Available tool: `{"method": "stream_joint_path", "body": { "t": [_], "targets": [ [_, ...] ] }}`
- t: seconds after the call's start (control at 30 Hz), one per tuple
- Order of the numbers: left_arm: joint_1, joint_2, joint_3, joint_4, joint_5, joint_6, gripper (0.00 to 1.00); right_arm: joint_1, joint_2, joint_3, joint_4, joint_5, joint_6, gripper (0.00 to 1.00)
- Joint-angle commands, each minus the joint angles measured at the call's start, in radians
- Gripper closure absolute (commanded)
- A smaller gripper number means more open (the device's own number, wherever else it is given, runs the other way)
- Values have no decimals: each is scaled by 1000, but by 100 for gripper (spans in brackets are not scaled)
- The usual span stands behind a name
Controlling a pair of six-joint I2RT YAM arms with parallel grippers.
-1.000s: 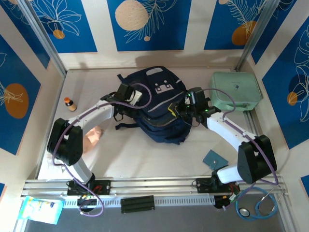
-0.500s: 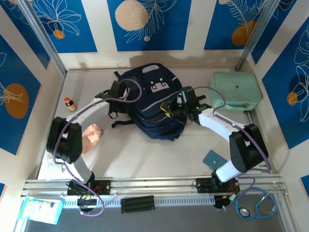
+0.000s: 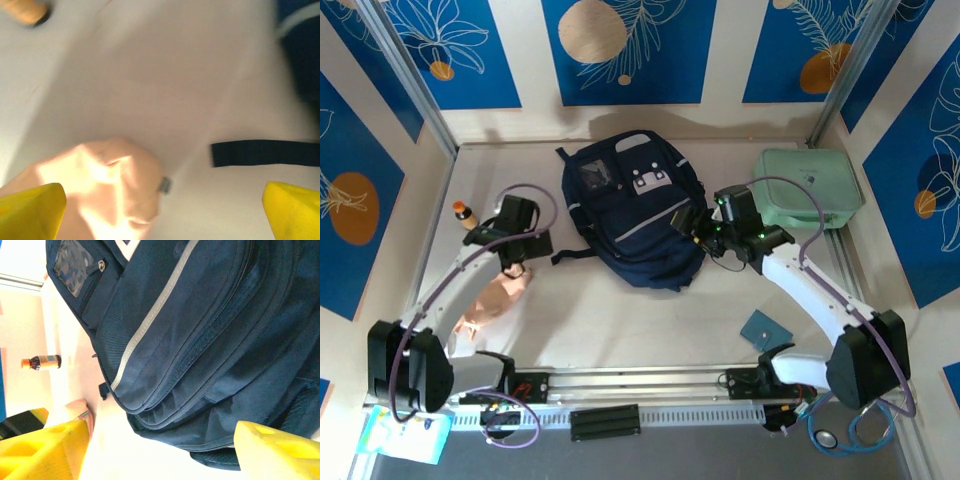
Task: Pack books, pencil case, and school supplies into a backpack
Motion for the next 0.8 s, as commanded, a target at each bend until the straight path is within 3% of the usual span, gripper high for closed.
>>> {"method": "stream_joint_path", "body": {
  "t": [0.0,0.2,0.4,0.57,0.77],
  "targets": [
    [100,-51,-110,-18,35,-112,0,3,-3,7,-68,77,-71,23],
    [249,10,-246,176,253,-89,0,38,19,9,-6,99,-47,23],
    [258,135,-215,235,335,-70,1,65,56,28,-3,91,-42,24],
    [228,144,-243,306,435,-174,3,76,63,12,17,99,-29,25],
    [84,171,-224,378,495,-311,3,99,111,50,30,98,-46,25]
  ]
}}
